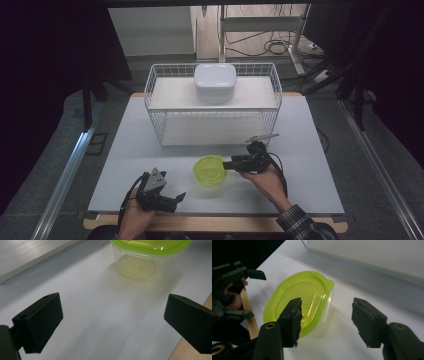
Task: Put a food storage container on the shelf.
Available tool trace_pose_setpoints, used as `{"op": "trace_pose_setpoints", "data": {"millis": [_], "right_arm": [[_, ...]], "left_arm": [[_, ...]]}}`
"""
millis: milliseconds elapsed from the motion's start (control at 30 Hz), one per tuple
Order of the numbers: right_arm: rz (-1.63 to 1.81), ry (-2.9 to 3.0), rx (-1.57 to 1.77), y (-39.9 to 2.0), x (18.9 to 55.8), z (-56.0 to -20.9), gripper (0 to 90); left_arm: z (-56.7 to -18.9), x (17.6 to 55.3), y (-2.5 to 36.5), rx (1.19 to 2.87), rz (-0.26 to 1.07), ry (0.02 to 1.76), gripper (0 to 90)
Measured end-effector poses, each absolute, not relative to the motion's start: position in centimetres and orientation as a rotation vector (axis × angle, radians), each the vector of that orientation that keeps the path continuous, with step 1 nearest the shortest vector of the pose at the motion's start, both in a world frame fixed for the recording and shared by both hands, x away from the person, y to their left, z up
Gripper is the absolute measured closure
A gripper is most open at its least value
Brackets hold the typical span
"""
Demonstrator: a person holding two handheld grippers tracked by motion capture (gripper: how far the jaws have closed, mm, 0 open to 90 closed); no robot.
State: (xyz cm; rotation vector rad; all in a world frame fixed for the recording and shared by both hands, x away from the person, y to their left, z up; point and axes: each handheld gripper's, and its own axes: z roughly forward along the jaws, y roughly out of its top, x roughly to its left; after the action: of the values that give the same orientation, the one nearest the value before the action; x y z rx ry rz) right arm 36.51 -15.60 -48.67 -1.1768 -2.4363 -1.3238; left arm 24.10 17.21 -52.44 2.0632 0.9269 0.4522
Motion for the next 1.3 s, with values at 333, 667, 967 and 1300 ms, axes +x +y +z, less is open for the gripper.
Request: {"op": "trace_pose_setpoints", "data": {"millis": [333,667,967,1300], "right_arm": [[-1.265,-2.308,-1.203,-14.9,38.0,-49.8,60.3],[-1.251,-2.159,-1.227,-14.8,38.3,-50.5,81.1],[-1.276,-2.127,-1.224,-15.1,38.0,-50.1,82.0],[-1.368,-2.077,-1.204,-15.7,37.6,-48.2,82.1]], "left_arm": [[-52.4,24.0,17.1,2.078,0.459,0.909,1.9],[-52.4,24.0,16.9,2.087,0.461,0.901,2.3],[-52.4,24.0,16.9,2.089,0.465,0.903,2.4],[-52.3,24.0,17.1,2.064,0.472,0.913,2.0]]}}
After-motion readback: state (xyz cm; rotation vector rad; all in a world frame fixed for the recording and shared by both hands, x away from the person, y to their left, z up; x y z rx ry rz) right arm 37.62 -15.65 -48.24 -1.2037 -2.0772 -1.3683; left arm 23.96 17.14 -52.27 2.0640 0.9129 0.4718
